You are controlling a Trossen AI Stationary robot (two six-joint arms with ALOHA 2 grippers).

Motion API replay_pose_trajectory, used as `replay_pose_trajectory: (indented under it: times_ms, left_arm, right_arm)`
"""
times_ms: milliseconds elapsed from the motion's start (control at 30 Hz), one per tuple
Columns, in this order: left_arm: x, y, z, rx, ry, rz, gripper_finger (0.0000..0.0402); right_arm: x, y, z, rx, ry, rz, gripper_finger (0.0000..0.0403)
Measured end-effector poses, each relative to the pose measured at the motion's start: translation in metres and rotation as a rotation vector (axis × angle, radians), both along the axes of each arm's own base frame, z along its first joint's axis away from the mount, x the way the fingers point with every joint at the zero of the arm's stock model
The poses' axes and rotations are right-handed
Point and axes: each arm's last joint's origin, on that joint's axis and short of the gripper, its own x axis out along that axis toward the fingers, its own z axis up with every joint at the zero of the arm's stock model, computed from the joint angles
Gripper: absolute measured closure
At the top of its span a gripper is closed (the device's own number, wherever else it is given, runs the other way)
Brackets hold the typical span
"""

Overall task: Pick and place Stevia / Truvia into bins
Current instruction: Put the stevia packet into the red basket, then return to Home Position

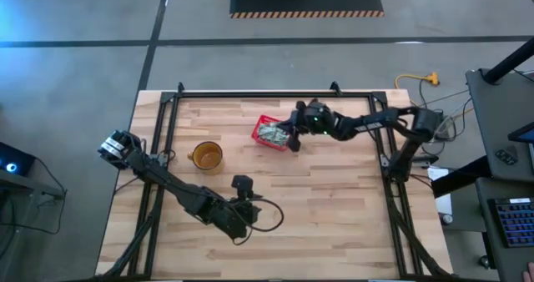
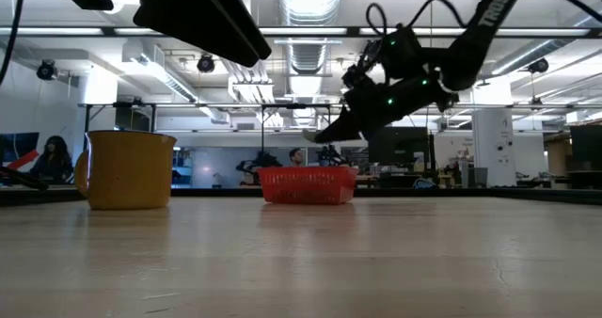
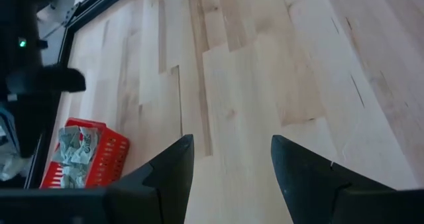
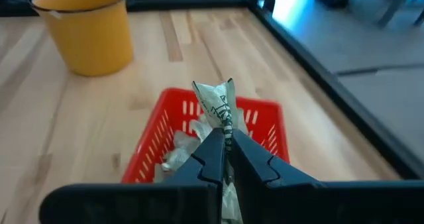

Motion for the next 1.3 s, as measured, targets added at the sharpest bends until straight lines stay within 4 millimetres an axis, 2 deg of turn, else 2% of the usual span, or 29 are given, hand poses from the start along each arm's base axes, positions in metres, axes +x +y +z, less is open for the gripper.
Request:
replay_pose_trajectory:
  times_ms: [200, 367, 700, 833, 967, 1067, 1300]
  left_arm:
    - [0.0, 0.0, 0.0, -0.002, 0.001, -0.001, 0.0217]
    - [0.001, -0.001, 0.001, -0.008, -0.011, -0.002, 0.0217]
    - [0.001, 0.0, 0.001, 0.006, -0.006, -0.011, 0.0217]
    - [0.004, 0.003, 0.003, 0.08, -0.009, -0.044, 0.0217]
    - [0.017, 0.004, 0.015, 0.098, -0.145, -0.066, 0.0217]
    - [0.026, 0.007, 0.017, 0.153, -0.181, -0.12, 0.0217]
    - [0.047, 0.041, 0.045, 0.155, -0.379, -0.116, 0.0217]
  right_arm:
    - [0.005, -0.016, -0.005, 0.099, 0.021, -0.012, 0.039]
    - [0.003, -0.016, -0.002, 0.1, 0.023, -0.001, 0.038]
    - [0.004, -0.016, 0.002, 0.087, 0.021, 0.036, 0.0262]
    - [0.002, -0.013, 0.014, 0.089, -0.009, 0.086, 0.0236]
    - [-0.005, -0.002, 0.032, 0.088, -0.044, 0.331, 0.0228]
    - [-0.014, 0.007, 0.046, 0.093, -0.075, 0.42, 0.0227]
    - [-0.041, 0.028, 0.07, 0.064, -0.089, 0.458, 0.0227]
